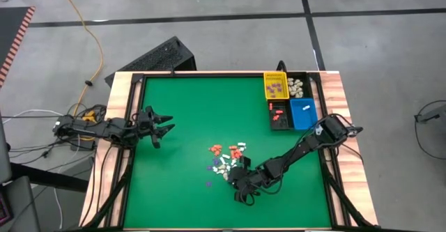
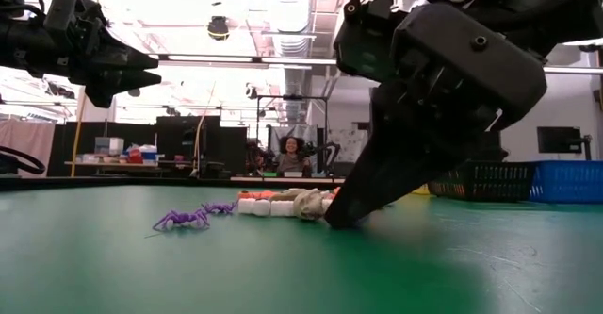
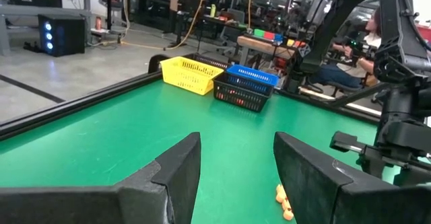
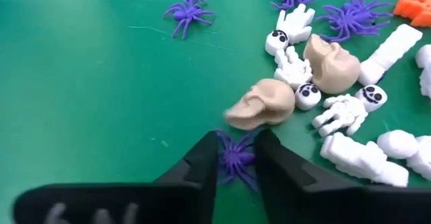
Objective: Sort Halloween decoration
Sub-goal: Put the purple spider toy into the yellow basket
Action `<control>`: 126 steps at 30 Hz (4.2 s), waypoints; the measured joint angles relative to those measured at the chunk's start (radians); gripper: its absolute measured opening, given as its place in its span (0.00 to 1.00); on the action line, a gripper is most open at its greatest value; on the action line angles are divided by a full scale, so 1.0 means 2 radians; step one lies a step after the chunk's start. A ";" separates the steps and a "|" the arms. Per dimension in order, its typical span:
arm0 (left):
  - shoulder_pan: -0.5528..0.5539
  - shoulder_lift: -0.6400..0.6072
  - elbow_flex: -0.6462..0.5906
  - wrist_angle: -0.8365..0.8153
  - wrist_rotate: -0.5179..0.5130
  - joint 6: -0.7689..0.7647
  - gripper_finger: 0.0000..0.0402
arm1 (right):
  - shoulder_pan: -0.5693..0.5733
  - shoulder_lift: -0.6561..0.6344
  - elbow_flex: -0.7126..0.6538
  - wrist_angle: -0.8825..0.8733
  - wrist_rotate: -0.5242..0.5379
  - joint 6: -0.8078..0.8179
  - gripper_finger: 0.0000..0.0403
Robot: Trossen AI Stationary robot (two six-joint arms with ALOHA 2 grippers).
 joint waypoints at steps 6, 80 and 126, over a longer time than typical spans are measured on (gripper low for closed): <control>0.000 0.000 0.000 0.000 0.000 0.000 0.44 | 0.001 -0.002 0.000 -0.002 -0.017 0.002 0.12; 0.000 0.000 0.000 0.000 0.000 0.000 0.44 | -0.451 -0.258 -0.001 -0.250 -0.219 -0.249 0.43; 0.000 0.000 0.000 0.000 0.000 0.000 0.44 | -0.144 -0.039 0.040 0.257 -0.101 -0.199 0.34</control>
